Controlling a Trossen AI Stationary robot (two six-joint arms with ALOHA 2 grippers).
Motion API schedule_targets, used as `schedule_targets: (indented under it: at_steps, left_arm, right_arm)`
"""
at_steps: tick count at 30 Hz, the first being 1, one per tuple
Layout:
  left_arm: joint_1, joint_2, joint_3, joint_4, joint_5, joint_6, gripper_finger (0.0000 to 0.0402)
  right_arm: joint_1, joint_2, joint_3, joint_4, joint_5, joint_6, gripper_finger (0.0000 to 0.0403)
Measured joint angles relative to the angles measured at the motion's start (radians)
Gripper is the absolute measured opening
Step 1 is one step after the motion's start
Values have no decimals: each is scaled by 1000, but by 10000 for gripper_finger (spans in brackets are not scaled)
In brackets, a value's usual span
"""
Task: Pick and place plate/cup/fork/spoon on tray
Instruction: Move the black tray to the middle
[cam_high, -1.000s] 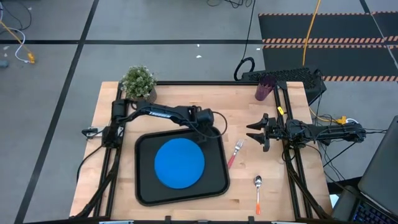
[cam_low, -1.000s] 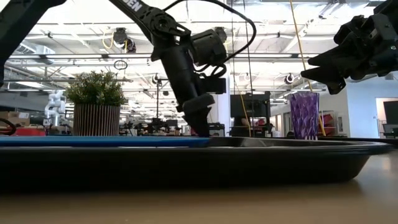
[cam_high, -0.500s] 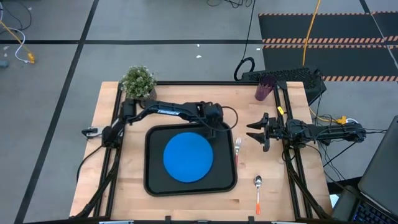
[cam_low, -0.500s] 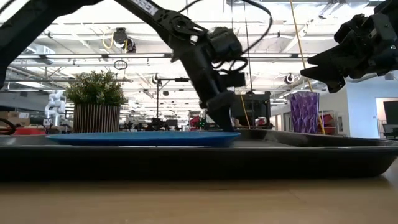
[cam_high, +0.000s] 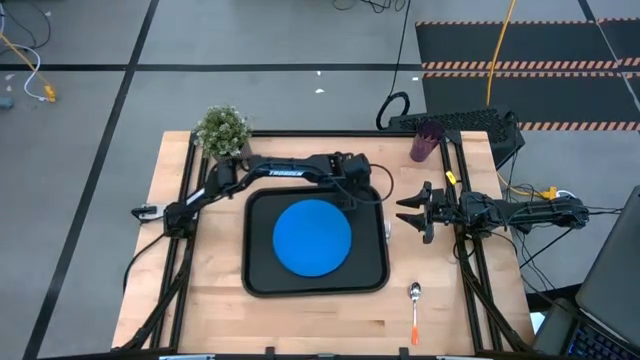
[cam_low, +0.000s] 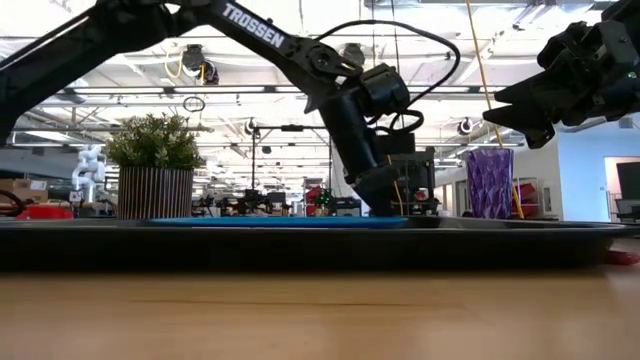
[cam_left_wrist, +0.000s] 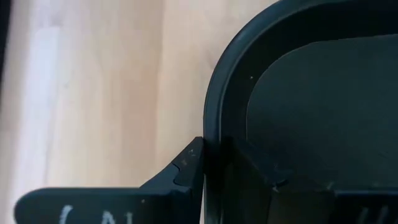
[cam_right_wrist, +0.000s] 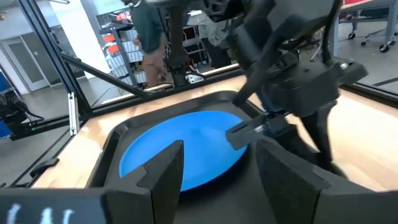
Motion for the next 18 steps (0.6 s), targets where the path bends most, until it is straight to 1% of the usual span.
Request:
schedule_targets:
  at_steps: [3, 12, 18]
  left_arm:
    - [12, 11, 36, -4, 0, 10, 76]
    - [22, 15, 39, 47, 25, 10, 76]
    - [10, 39, 40, 88, 65, 1, 76]
  right_arm:
    - [0, 0, 0, 2, 0, 0, 194]
    - [0, 0, 0, 1, 0, 0, 194]
    - [0, 0, 0, 1, -1, 4, 194]
